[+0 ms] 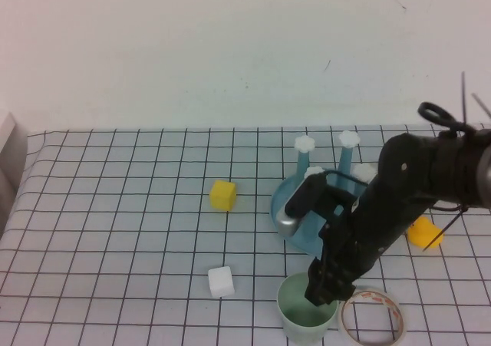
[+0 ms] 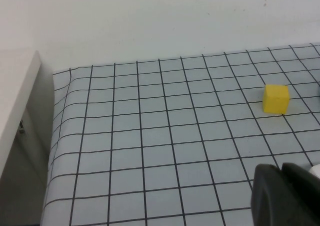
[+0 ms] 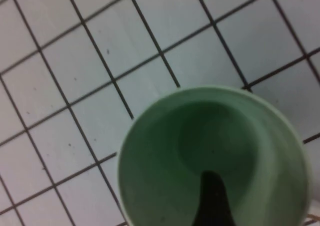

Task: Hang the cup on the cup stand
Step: Pick up the cup from the table, then adjust the cup with two arms

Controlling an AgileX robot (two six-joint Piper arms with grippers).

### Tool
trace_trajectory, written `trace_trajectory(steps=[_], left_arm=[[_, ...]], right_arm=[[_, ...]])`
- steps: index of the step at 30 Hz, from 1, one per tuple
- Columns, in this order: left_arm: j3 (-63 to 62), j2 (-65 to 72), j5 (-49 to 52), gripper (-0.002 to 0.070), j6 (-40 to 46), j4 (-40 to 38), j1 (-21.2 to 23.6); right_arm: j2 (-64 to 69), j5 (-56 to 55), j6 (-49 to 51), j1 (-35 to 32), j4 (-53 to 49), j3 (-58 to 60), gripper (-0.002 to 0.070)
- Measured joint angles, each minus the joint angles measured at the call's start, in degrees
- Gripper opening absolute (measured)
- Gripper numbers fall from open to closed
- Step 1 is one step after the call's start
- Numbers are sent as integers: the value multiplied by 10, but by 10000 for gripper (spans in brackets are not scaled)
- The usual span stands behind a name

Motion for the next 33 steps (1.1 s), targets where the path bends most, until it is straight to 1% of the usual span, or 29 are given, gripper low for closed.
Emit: trace_trajectory(steps=[3, 4, 6, 8, 10, 11, 13, 16, 21, 26, 33], left_arm=[[0, 0, -1, -1, 0, 0, 0], [0, 0, 0, -1, 0, 0, 0], [0, 0, -1, -1, 0, 0, 0], [0, 0, -3, -1, 0, 0, 0], [0, 0, -5, -1, 0, 0, 0], [0, 0, -5, -1, 0, 0, 0], [0, 0, -7, -1, 0, 0, 0], [0, 0, -26, -1, -2, 0, 0], [0, 0, -75, -1, 9, 0, 0], [-37, 0, -77, -1, 50, 0, 0], [-111, 0, -75, -1, 82, 0, 0]], right_arm=[[22, -1, 0, 0, -3, -3, 446], [27, -2, 0, 0, -4, -4, 430], [33, -2, 0, 0, -5, -4, 370], [39, -3, 0, 0, -8, -4, 260], [42, -7, 0, 0, -10, -4, 132], [42, -7, 0, 0, -12, -4, 86], [42, -6, 0, 0, -14, -9, 39], [42, 10, 1, 0, -15, -26, 19], [13, 24, 4, 0, -17, -40, 18], [-71, -2, 13, 0, -25, -40, 18], [-211, -61, 14, 0, -41, -40, 18]])
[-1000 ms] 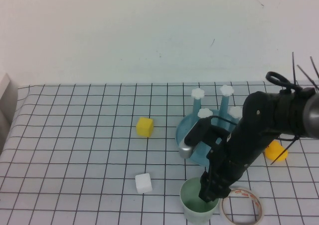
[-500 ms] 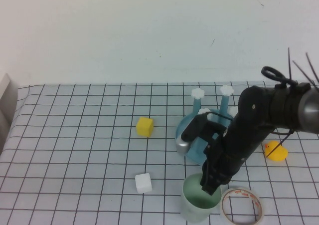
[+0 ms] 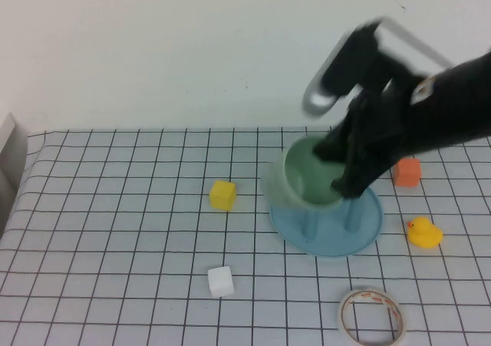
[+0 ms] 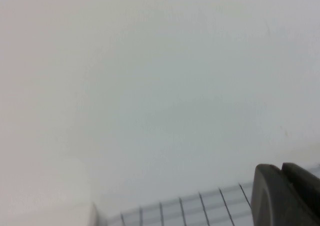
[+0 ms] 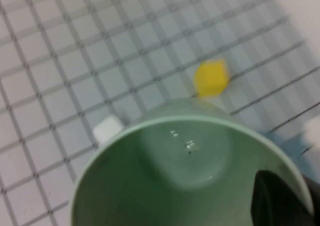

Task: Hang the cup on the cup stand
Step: Adjust the cup with two arms

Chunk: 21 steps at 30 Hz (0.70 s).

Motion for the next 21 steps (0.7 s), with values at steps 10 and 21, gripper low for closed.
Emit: trace_trajectory(steps=[10, 21], left_arm=[[-72, 0, -8, -1, 47, -1, 0], [-79, 0, 49, -1, 48, -129, -59]], right_arm=[[-148, -55, 0, 1, 9, 40, 18], [-270, -230, 1, 22, 127, 288, 18]])
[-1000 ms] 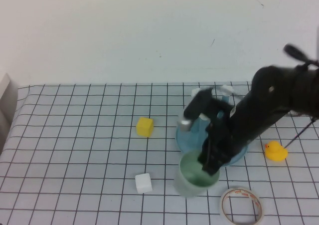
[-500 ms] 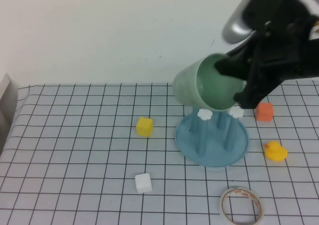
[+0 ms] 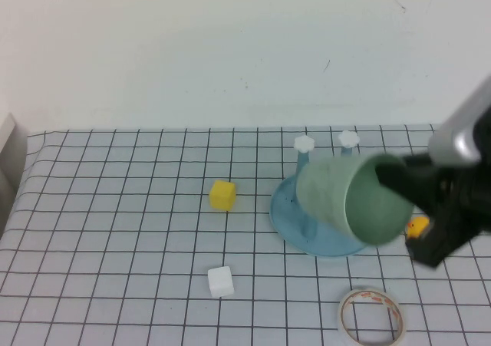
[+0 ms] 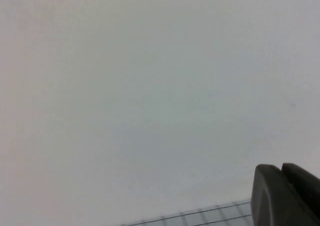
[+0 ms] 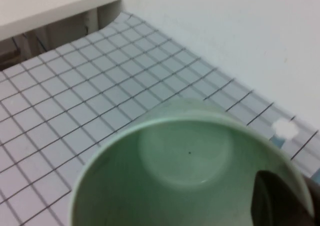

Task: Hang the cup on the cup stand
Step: Adjust the cup with two arms

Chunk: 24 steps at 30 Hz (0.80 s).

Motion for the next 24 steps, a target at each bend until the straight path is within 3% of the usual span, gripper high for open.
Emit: trace_trajectory(steps=[7, 12, 19, 24], left_arm=[[0, 23, 10, -1, 20, -133, -37], [0, 80, 35, -1, 54, -221, -56], [0, 181, 38, -1, 108, -482, -67], [0, 267, 47, 18, 217, -672, -68]], right_arm=[[-8, -47, 0, 34, 36, 58, 18], [-8, -138, 0, 72, 42, 59, 18], [-8, -271, 3, 105, 49, 59, 18], [-8, -292, 30, 105, 49, 59, 18]])
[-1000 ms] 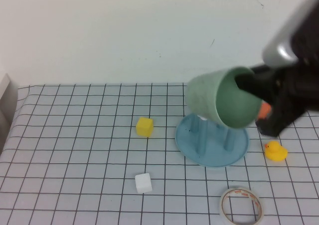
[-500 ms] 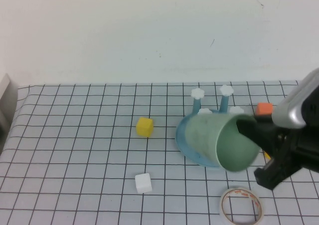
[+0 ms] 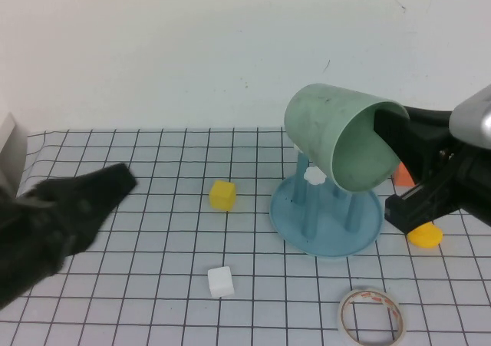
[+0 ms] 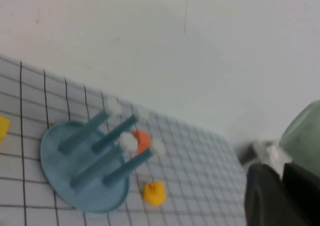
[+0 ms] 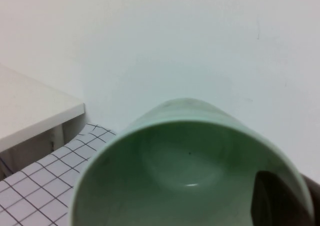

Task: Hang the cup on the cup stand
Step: Adjust the cup with two arms

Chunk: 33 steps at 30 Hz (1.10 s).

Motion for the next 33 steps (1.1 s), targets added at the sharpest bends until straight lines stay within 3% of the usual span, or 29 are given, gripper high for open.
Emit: trace_trajectory(steps=[2, 4, 8, 11, 20, 25, 33], left_arm=[[-2, 35, 22, 76, 64, -40, -1], [-12, 66, 52, 195, 80, -53, 0], [-51, 132, 141, 545, 14, -59, 0], [-91, 189, 201, 650, -34, -60, 0], [-193, 290, 295, 691, -106, -59, -2], [-205, 296, 299, 692, -132, -57, -3], [-205, 296, 277, 692, -148, -58, -3]], right_arm=[[0, 0, 1, 0, -11, 0, 18], [0, 0, 1, 0, -27, 0, 18], [0, 0, 1, 0, -63, 0, 18], [0, 0, -1, 0, -95, 0, 18], [34, -20, -13, 0, -235, 0, 18], [75, -128, -24, 0, -360, 1, 18], [137, -268, -30, 0, -440, 1, 18]])
